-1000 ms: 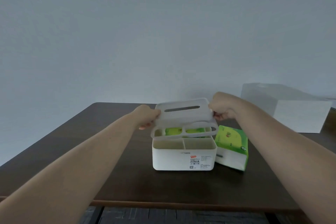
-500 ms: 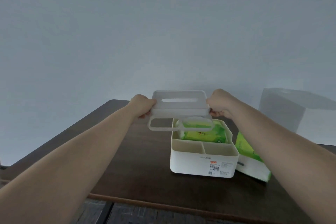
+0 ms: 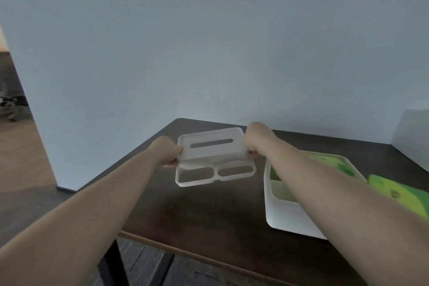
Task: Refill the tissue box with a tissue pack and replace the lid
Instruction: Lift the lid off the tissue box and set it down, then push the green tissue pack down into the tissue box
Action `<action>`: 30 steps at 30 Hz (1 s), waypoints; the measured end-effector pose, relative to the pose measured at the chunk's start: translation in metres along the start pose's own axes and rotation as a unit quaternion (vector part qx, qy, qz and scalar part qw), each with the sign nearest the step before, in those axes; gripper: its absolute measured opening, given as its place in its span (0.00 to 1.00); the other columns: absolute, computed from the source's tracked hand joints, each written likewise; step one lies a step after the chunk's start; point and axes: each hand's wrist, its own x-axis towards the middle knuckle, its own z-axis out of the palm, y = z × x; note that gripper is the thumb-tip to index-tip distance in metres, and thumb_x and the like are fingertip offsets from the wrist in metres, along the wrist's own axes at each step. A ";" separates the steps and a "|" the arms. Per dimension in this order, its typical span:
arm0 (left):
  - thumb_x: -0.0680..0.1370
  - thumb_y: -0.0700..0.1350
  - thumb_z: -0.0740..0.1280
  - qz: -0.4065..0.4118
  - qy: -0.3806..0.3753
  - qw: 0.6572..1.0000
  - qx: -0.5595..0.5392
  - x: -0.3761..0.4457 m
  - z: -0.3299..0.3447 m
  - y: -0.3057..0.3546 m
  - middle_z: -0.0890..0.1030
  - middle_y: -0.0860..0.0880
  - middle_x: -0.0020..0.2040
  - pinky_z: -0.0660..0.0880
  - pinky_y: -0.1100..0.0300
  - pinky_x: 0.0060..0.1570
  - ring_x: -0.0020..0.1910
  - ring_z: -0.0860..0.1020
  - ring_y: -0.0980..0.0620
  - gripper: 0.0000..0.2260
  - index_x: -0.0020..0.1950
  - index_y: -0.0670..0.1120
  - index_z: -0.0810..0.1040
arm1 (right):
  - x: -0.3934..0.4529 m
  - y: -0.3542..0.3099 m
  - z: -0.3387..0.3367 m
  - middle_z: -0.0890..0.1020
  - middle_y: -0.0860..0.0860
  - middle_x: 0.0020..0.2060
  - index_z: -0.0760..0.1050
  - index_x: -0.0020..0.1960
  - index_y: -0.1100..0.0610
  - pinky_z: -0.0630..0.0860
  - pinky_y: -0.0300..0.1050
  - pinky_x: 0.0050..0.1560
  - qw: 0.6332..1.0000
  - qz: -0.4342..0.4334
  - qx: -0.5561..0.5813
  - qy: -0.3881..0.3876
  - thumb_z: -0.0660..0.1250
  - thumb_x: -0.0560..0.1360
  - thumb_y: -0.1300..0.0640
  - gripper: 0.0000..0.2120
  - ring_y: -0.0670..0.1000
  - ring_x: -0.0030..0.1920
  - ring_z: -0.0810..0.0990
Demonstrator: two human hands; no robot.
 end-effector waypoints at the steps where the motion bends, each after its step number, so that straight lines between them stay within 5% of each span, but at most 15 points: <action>1: 0.77 0.42 0.61 -0.011 -0.004 1.000 -0.002 0.004 0.001 -0.007 0.77 0.42 0.27 0.80 0.46 0.55 0.37 0.78 0.42 0.13 0.33 0.41 0.72 | 0.002 -0.003 0.005 0.73 0.56 0.32 0.72 0.34 0.61 0.70 0.46 0.40 1.000 -0.002 -0.017 -0.007 0.62 0.72 0.70 0.10 0.56 0.38 0.75; 5: 0.77 0.41 0.59 -0.040 -0.012 0.999 0.013 0.015 0.008 -0.023 0.76 0.38 0.37 0.78 0.43 0.57 0.37 0.76 0.42 0.09 0.39 0.40 0.73 | 0.010 -0.011 0.018 0.73 0.56 0.33 0.74 0.38 0.63 0.73 0.46 0.41 0.997 0.015 -0.054 -0.052 0.63 0.74 0.67 0.07 0.55 0.34 0.74; 8: 0.78 0.40 0.59 -0.053 -0.025 0.998 0.023 0.019 0.015 -0.029 0.75 0.39 0.37 0.78 0.46 0.56 0.36 0.75 0.42 0.10 0.37 0.40 0.72 | 0.019 -0.013 0.027 0.74 0.58 0.34 0.76 0.53 0.64 0.78 0.45 0.47 0.991 0.049 -0.068 -0.104 0.61 0.77 0.65 0.08 0.54 0.31 0.74; 10: 0.77 0.39 0.58 -0.057 -0.031 0.997 0.036 0.021 0.020 -0.031 0.74 0.39 0.36 0.79 0.46 0.54 0.37 0.74 0.42 0.11 0.34 0.41 0.70 | 0.022 -0.012 0.032 0.76 0.59 0.34 0.73 0.61 0.66 0.79 0.44 0.47 0.984 0.066 -0.086 -0.144 0.58 0.79 0.64 0.13 0.54 0.32 0.76; 14: 0.76 0.37 0.57 -0.066 -0.036 0.995 0.070 0.023 0.024 -0.033 0.70 0.42 0.27 0.71 0.56 0.38 0.33 0.72 0.42 0.15 0.28 0.42 0.65 | 0.023 -0.013 0.040 0.78 0.59 0.35 0.73 0.60 0.66 0.76 0.43 0.35 0.969 0.076 -0.129 -0.196 0.52 0.81 0.63 0.15 0.53 0.30 0.76; 18: 0.75 0.38 0.58 -0.044 -0.037 0.993 0.106 0.025 0.024 -0.035 0.70 0.45 0.20 0.69 0.60 0.31 0.24 0.70 0.45 0.16 0.27 0.43 0.64 | 0.018 -0.015 0.045 0.81 0.59 0.43 0.68 0.67 0.68 0.78 0.45 0.46 0.973 0.072 -0.117 -0.184 0.52 0.80 0.63 0.18 0.52 0.31 0.78; 21: 0.73 0.39 0.59 -0.031 -0.030 0.989 0.143 0.022 0.024 -0.033 0.68 0.45 0.24 0.69 0.58 0.35 0.28 0.69 0.45 0.14 0.27 0.44 0.62 | 0.011 -0.016 0.040 0.83 0.57 0.54 0.72 0.64 0.67 0.77 0.44 0.44 0.978 0.061 -0.103 -0.169 0.52 0.80 0.63 0.17 0.51 0.32 0.79; 24: 0.70 0.38 0.59 -0.011 -0.003 0.981 0.196 0.015 0.023 -0.026 0.65 0.49 0.21 0.60 0.65 0.26 0.21 0.63 0.49 0.15 0.25 0.45 0.60 | 0.006 -0.011 0.031 0.84 0.56 0.53 0.77 0.56 0.65 0.75 0.44 0.39 0.983 0.040 -0.098 -0.149 0.54 0.80 0.63 0.14 0.53 0.37 0.80; 30: 0.72 0.39 0.59 0.032 0.035 0.968 0.245 -0.001 0.022 -0.002 0.67 0.50 0.27 0.59 0.63 0.26 0.27 0.66 0.50 0.11 0.29 0.44 0.64 | -0.014 -0.006 0.009 0.85 0.57 0.51 0.81 0.53 0.65 0.76 0.46 0.59 0.992 0.011 -0.039 -0.123 0.54 0.79 0.63 0.16 0.51 0.33 0.79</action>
